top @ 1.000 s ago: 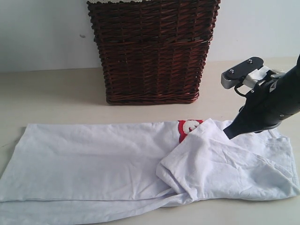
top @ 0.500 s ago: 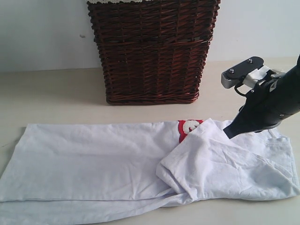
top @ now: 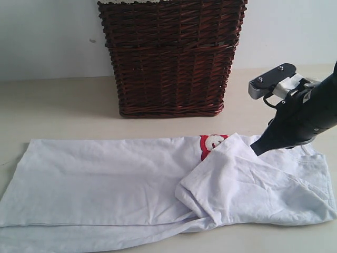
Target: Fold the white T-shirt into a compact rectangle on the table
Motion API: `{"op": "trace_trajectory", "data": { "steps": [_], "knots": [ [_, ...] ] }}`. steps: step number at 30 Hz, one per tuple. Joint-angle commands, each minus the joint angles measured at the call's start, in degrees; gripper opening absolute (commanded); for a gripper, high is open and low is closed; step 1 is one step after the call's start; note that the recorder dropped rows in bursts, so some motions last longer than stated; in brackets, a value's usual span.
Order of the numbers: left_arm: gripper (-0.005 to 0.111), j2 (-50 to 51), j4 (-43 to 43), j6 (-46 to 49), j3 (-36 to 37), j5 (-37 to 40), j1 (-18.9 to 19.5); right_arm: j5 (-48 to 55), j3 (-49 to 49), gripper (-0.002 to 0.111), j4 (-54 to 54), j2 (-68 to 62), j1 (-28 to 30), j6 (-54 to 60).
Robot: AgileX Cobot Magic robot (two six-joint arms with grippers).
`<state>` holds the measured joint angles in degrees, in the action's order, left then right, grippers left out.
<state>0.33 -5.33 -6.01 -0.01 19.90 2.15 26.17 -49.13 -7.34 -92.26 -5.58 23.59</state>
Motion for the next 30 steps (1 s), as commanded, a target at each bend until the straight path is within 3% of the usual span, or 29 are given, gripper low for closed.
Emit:
{"op": "trace_trajectory", "data": {
  "steps": [1, 30],
  "knots": [
    [0.0, -0.3, 0.0, -0.5, 0.0, 0.1, 0.1, -0.6, 0.1, 0.0, -0.1, 0.4, 0.2, 0.0],
    [0.0, -0.3, 0.0, -0.3, 0.0, 0.1, 0.1, -2.4, 0.1, 0.0, -4.7, 0.4, 0.2, -0.2]
  ]
}}
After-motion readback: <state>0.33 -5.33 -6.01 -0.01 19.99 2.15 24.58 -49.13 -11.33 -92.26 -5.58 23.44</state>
